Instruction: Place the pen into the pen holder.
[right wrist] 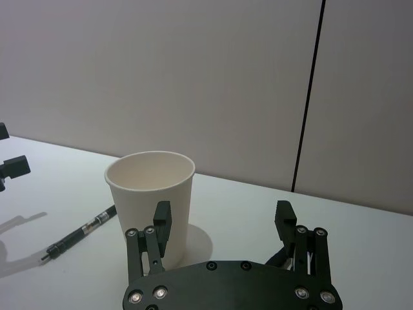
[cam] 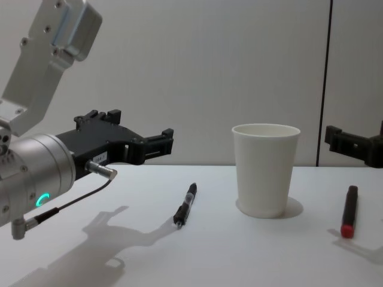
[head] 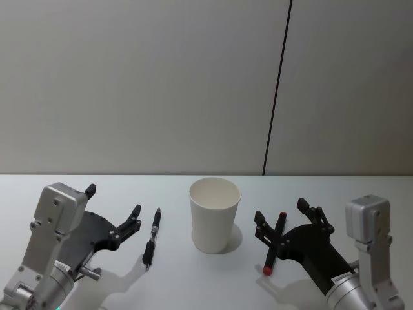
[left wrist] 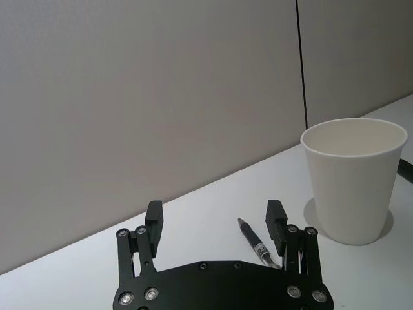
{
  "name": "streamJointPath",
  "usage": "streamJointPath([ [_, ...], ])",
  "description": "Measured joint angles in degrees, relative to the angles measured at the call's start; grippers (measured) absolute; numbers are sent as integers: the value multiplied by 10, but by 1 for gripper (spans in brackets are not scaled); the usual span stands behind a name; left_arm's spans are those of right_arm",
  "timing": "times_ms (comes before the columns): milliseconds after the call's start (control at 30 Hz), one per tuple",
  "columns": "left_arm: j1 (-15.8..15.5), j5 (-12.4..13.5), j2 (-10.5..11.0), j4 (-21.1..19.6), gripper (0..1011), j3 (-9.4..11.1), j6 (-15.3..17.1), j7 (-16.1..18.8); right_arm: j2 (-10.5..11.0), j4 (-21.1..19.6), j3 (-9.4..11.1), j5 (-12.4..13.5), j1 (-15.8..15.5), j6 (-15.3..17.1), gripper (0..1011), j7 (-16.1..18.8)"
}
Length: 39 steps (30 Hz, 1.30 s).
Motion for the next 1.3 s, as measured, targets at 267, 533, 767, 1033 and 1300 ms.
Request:
streamJointPath([
  [267,0,0,0,0,1002,0,0,0,0,0,0,0,0,0,1003,0],
  [533,0,0,0,0,1002,0,0,0,0,0,0,0,0,0,1004,0],
  [767,0,0,0,0,1002,0,0,0,0,0,0,0,0,0,1004,0],
  [1033,0,0,0,0,1002,0,0,0,0,0,0,0,0,0,1003,0],
  [1300,0,0,0,0,1002,0,0,0,0,0,0,0,0,0,1004,0],
])
